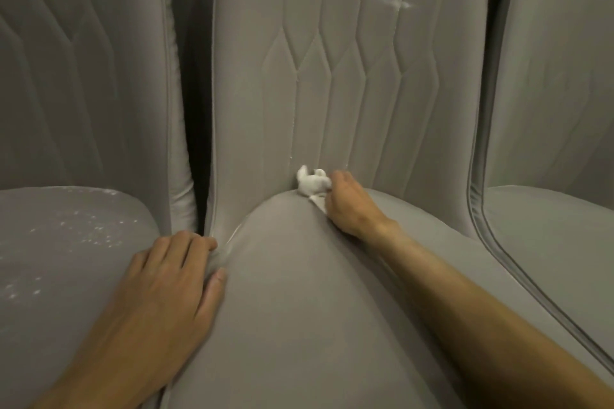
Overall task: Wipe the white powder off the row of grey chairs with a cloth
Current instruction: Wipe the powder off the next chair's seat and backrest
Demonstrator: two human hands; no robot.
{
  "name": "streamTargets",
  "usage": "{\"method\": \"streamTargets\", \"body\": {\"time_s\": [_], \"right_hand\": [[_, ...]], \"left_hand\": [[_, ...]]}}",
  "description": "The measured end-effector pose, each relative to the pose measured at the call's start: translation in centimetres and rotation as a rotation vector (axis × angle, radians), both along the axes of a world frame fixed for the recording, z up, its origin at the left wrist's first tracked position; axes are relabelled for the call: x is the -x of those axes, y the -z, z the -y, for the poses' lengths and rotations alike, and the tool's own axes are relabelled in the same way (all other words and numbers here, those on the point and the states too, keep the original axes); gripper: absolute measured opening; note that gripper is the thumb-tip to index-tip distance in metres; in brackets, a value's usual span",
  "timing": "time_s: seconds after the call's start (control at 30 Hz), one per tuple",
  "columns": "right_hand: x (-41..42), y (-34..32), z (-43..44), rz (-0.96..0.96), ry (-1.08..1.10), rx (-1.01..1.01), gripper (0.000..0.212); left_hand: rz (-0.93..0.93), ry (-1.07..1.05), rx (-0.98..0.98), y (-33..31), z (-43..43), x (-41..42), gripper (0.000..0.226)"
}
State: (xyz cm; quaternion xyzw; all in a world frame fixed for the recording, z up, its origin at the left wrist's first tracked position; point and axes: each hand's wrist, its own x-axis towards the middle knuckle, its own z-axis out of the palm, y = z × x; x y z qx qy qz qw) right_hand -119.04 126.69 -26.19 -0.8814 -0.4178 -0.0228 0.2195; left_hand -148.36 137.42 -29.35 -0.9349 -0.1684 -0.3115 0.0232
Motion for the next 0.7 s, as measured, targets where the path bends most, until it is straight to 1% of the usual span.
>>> {"method": "streamTargets", "body": {"time_s": [0.07,0.1,0.13,0.17,0.23,0.27,0.33,0.4,0.43,0.47,0.5,0.53,0.57,0.6,0.63,0.7], "right_hand": [[0.4,0.4,-0.9,0.027,0.073,0.001,0.034],[1.2,0.7,-1.6,0.043,0.039,-0.005,0.038],[2.2,0.7,-2.2,0.051,-0.030,-0.019,0.037],[3.1,0.6,-2.4,0.033,-0.111,-0.046,0.029],[3.4,0.0,-1.8,-0.017,-0.228,-0.026,0.007],[2.8,-0.4,-1.3,-0.018,-0.247,0.006,0.006],[0.8,-0.8,-0.4,-0.020,-0.162,0.046,0.003],[-0.5,-0.3,0.0,-0.010,-0.018,0.034,0.016],[-0.1,-0.2,-0.4,-0.002,0.015,0.024,0.024],[0.9,-0.2,-1.1,0.009,-0.002,0.018,0.032],[2.2,-0.1,-1.8,0.002,-0.068,0.001,0.037],[3.6,-0.3,-2.2,-0.031,-0.160,-0.014,0.034],[4.7,-0.2,-2.5,-0.083,-0.239,-0.036,0.023],[5.4,-0.2,-2.6,-0.086,-0.293,-0.030,0.010],[5.5,-0.3,-2.4,-0.106,-0.327,-0.022,0.006],[4.8,-0.9,-1.9,-0.111,-0.292,-0.015,0.009]], "left_hand": [[-0.001,0.002,0.007,-0.1,0.1,0.0,0.032],[0.002,0.004,0.009,-0.1,0.1,0.1,0.032],[0.001,0.009,0.006,0.0,0.1,0.1,0.031],[-0.002,0.014,0.000,0.0,0.1,0.1,0.031],[0.002,0.020,-0.009,0.1,0.1,0.1,0.031],[0.004,0.021,-0.006,0.1,0.0,0.1,0.032],[0.009,0.016,0.006,0.0,-0.1,0.1,0.032],[0.010,0.016,0.024,0.0,0.0,0.1,0.031],[0.006,0.015,0.026,0.1,0.1,0.1,0.030],[0.003,0.014,0.026,0.1,0.1,0.1,0.028],[0.000,0.016,0.022,0.1,0.0,0.2,0.028],[-0.001,0.020,0.019,0.2,0.0,0.1,0.028],[0.001,0.021,0.021,0.2,0.0,0.1,0.028],[0.003,0.019,0.025,0.2,0.0,0.1,0.029],[0.001,0.018,0.029,0.2,0.0,0.2,0.029],[-0.002,0.021,0.031,-0.1,0.1,0.3,0.029]]}}
